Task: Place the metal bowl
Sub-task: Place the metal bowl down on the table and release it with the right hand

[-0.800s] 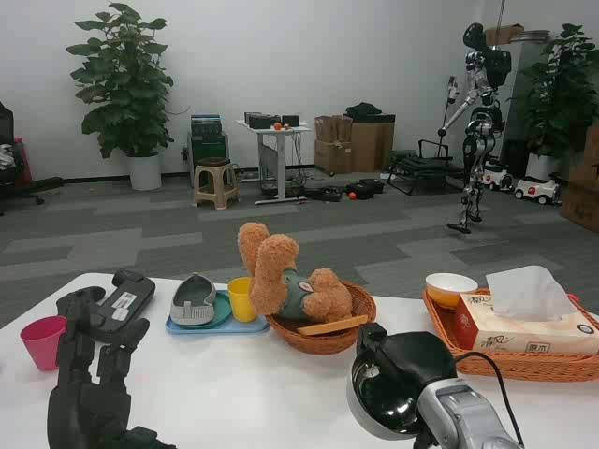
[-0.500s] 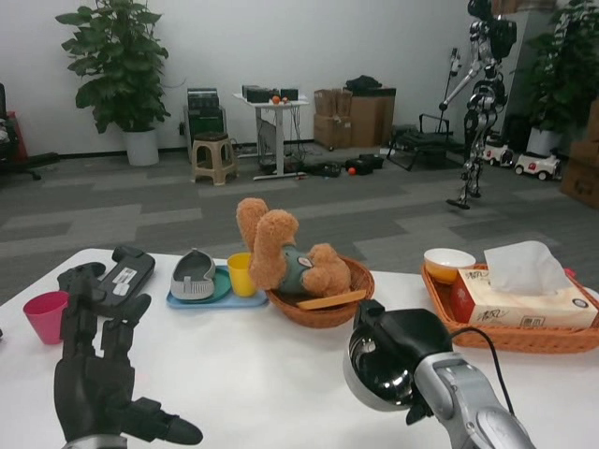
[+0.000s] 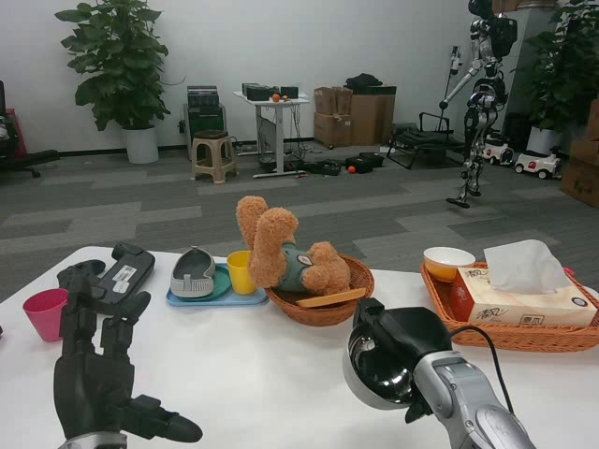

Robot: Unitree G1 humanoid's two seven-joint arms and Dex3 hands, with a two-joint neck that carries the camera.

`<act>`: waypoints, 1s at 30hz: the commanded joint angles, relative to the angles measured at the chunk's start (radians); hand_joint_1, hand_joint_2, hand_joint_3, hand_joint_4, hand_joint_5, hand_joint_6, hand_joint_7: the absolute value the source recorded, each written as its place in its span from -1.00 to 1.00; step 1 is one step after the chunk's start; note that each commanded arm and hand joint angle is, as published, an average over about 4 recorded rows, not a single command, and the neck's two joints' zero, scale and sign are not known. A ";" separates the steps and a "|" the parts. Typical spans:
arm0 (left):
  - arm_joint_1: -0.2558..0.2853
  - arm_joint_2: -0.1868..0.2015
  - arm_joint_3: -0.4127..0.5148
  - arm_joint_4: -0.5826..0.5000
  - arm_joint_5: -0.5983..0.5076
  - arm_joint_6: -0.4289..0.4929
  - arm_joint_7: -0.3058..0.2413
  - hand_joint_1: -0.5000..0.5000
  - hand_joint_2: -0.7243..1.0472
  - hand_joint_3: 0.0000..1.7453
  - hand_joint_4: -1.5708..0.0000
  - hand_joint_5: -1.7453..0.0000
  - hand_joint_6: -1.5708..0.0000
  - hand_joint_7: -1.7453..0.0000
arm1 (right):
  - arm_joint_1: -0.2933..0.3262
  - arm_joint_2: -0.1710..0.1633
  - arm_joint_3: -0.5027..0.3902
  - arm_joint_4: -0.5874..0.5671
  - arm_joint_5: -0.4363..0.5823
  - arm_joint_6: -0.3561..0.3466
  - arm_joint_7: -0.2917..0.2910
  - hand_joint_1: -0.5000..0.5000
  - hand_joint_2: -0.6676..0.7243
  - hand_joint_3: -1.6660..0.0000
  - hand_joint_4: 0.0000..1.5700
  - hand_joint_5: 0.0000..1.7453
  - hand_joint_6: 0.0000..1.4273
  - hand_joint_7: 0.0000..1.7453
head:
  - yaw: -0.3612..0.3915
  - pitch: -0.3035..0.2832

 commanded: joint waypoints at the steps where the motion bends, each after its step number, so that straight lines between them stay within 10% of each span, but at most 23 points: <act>1: 0.013 -0.002 0.003 -0.011 -0.006 -0.003 0.002 -1.00 -1.00 -1.00 -0.24 -0.18 1.00 0.98 | 0.008 0.003 -0.005 0.011 -0.002 -0.003 0.005 -0.50 -0.59 -0.62 0.43 -0.22 -0.20 0.36 | 0.000 -0.001; 18: 0.013 -0.002 0.002 -0.010 -0.007 -0.003 0.002 -1.00 -1.00 -1.00 -0.24 -0.18 1.00 0.96 | -0.024 0.004 -0.003 0.248 -0.092 0.023 -0.019 -0.35 -0.64 -0.69 0.37 -0.14 -0.29 0.42 | -0.029 -0.032; 30: 0.014 0.001 -0.003 -0.017 -0.006 -0.003 0.002 -1.00 -1.00 -1.00 -0.24 -0.15 1.00 0.94 | -0.046 0.032 -0.038 0.402 -0.102 0.025 -0.087 -0.33 -0.64 -0.71 0.41 0.03 -0.73 0.52 | -0.180 -0.091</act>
